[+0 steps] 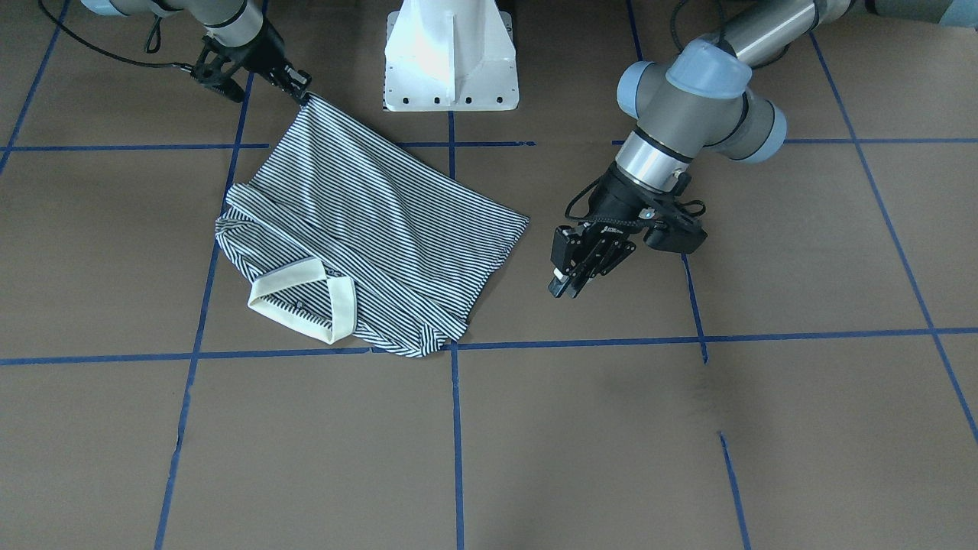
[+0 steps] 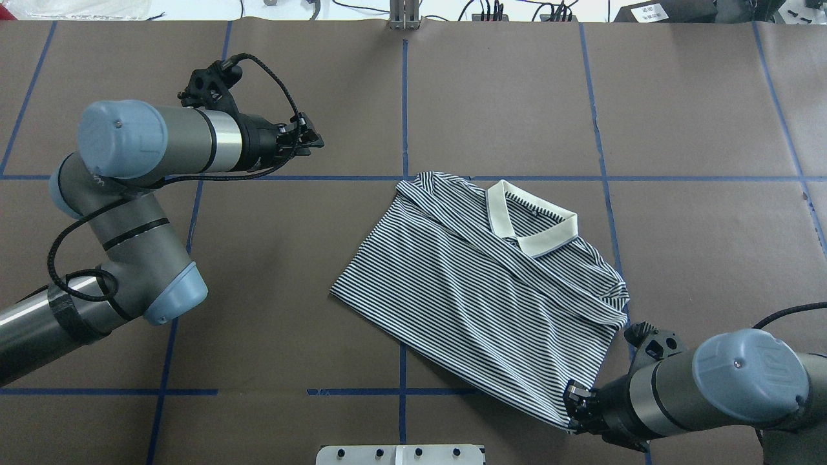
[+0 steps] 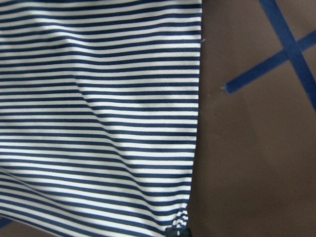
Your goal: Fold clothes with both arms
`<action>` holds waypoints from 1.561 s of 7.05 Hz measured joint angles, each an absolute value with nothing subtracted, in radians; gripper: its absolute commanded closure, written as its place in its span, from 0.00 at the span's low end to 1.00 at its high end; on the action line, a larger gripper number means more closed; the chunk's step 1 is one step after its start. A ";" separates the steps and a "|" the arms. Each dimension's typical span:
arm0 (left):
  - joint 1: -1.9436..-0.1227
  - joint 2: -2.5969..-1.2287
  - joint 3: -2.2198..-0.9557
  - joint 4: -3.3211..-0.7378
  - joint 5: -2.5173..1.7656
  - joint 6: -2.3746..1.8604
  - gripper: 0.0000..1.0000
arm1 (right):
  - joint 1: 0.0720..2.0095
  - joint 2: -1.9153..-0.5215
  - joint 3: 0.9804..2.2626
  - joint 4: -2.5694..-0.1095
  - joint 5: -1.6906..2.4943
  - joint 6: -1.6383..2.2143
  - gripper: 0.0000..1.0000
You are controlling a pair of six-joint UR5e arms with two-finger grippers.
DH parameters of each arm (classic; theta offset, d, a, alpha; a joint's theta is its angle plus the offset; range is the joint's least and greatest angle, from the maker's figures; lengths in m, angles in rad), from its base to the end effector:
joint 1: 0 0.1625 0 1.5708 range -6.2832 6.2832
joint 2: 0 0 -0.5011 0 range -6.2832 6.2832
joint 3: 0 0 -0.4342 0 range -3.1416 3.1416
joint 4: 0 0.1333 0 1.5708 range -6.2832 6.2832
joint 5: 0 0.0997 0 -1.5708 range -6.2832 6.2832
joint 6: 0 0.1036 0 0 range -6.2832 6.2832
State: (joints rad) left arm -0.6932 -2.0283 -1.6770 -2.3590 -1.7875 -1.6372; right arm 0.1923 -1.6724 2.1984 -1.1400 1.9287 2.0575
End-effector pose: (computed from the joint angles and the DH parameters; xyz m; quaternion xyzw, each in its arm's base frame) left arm 0.4742 -0.5383 0.3047 0.1115 0.6177 -0.2247 0.7454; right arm -0.4344 -0.1834 0.4174 -0.2227 -0.4249 0.2136 0.8510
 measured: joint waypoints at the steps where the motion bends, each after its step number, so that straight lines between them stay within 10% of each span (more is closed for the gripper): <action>1: -0.667 -1.994 -1.725 -2.358 -1.813 -1.689 0.58 | 0.165 -1.683 2.201 -1.140 1.938 2.063 0.00; 11: -0.340 -1.991 -1.789 -1.971 -1.582 -1.812 0.43 | 0.603 -1.615 2.147 -1.140 1.927 2.028 0.00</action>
State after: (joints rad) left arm -0.3400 -1.9912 -1.7894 -1.9711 -1.5822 -1.8118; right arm 0.6031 -1.6146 2.1470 -1.1396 1.9267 2.0282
